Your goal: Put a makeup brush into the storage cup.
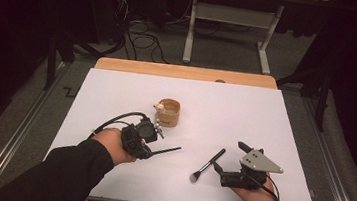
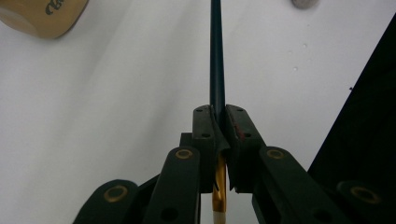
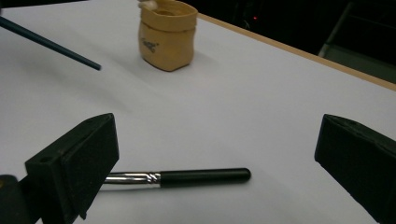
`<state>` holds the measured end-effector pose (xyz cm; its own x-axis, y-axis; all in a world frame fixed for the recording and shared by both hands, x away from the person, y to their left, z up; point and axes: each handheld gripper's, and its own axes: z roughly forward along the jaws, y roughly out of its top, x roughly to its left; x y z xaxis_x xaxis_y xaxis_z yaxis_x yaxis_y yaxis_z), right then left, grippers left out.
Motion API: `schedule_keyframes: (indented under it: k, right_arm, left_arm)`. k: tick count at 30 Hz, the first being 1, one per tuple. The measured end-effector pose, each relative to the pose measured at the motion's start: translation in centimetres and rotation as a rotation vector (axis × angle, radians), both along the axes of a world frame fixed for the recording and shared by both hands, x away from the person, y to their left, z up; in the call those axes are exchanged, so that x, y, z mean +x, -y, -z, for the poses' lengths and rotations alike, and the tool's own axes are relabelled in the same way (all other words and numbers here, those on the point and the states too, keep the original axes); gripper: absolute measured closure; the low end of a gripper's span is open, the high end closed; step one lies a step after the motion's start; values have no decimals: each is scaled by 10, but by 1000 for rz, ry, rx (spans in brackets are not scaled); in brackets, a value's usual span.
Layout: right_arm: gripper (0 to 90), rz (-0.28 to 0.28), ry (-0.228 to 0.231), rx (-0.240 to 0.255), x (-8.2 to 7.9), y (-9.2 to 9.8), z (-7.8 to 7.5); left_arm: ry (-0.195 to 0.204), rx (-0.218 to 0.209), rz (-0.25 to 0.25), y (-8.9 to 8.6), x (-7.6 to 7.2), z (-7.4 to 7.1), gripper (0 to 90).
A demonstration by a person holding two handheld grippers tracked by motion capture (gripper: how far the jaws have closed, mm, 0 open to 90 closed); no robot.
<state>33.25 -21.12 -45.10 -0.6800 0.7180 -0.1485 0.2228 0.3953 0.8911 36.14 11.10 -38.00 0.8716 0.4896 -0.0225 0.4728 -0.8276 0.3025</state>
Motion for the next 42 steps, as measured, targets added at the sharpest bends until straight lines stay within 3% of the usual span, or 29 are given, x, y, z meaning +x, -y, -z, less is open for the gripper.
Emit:
schedule_keyframes:
  k: [9, 15, 20, 30, 36, 42]
  right_arm:
    - [16, -57, 13, -33, 8, -30, -11]
    - [74, -129, 10, -76, 18, -58, -12]
    - [95, -161, 18, -105, 19, -69, -13]
    - [137, -190, 11, -116, 16, -75, -4]
    - [211, -234, 33, -213, 8, -77, 8]
    - [300, -261, 57, -232, 3, -80, 8]
  left_arm:
    - [-6, 12, 25, 2, 0, 2, 834]
    - [-10, 17, 25, 3, 0, 1, 834]
    - [-12, 19, 28, 3, -1, 1, 834]
    - [-20, 13, 36, 5, -2, 1, 834]
    - [-30, 5, 45, 6, -3, 0, 834]
    - [-35, 6, 55, 8, -4, -1, 834]
